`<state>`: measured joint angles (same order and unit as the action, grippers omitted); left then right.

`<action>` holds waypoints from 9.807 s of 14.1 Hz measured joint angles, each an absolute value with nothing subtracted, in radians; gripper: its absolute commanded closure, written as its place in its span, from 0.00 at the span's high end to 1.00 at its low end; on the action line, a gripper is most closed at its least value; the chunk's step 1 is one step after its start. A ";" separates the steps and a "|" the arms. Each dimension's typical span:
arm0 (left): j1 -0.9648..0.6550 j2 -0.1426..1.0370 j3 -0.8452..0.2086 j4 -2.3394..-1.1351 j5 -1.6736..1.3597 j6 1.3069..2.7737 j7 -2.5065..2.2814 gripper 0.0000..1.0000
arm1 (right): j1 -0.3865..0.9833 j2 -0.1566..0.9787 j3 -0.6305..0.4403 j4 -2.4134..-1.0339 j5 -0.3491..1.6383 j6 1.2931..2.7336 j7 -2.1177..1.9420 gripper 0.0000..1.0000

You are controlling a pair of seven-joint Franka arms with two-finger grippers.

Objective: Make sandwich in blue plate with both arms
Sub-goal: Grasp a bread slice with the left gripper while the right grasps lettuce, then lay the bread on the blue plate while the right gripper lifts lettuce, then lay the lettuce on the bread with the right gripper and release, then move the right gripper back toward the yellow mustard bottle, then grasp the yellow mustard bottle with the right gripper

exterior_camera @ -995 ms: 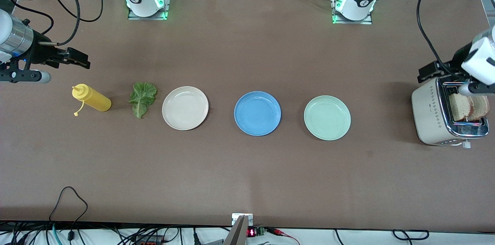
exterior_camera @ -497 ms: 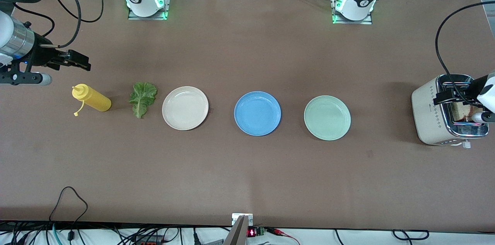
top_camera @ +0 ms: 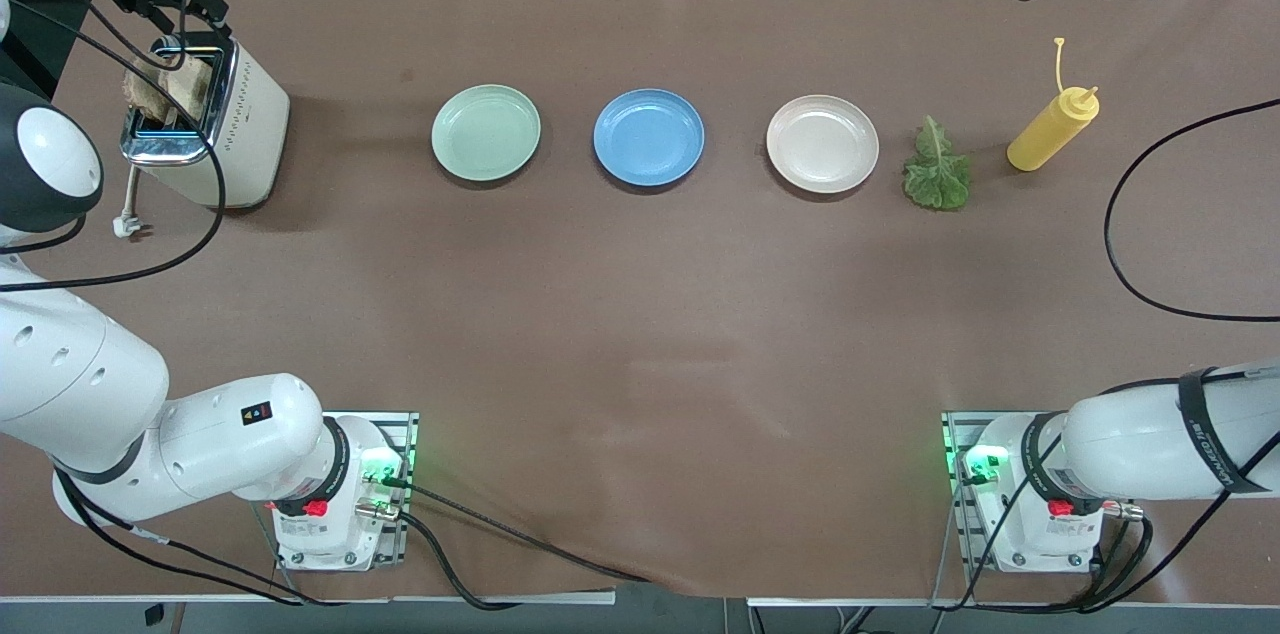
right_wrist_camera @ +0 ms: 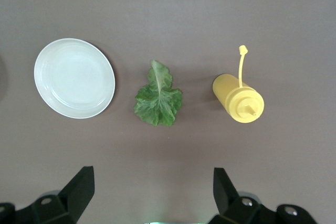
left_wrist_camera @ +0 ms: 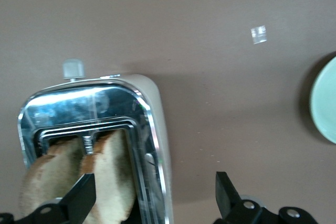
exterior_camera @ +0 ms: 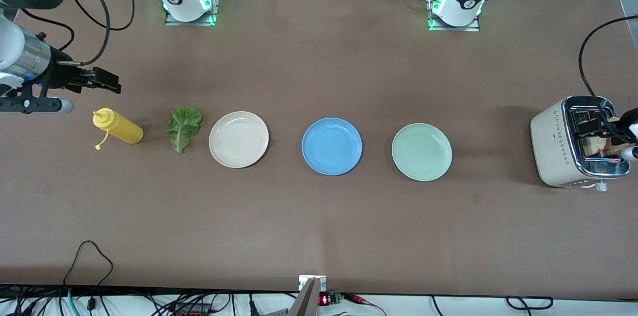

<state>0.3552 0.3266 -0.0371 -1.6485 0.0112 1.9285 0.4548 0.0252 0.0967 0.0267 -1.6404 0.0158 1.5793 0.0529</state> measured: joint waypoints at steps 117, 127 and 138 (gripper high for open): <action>0.015 0.193 -0.067 -1.475 0.042 1.648 -0.068 1.00 | 0.328 0.415 -0.007 -1.499 0.218 1.705 0.596 1.00; 0.019 0.142 -0.082 -1.550 0.042 1.688 -0.067 1.00 | -0.117 0.085 -0.017 -1.882 0.100 1.758 -0.468 1.00; 0.025 0.142 -0.081 -1.551 0.042 1.689 -0.067 1.00 | -0.461 0.137 -0.029 -1.990 0.344 1.962 -1.647 1.00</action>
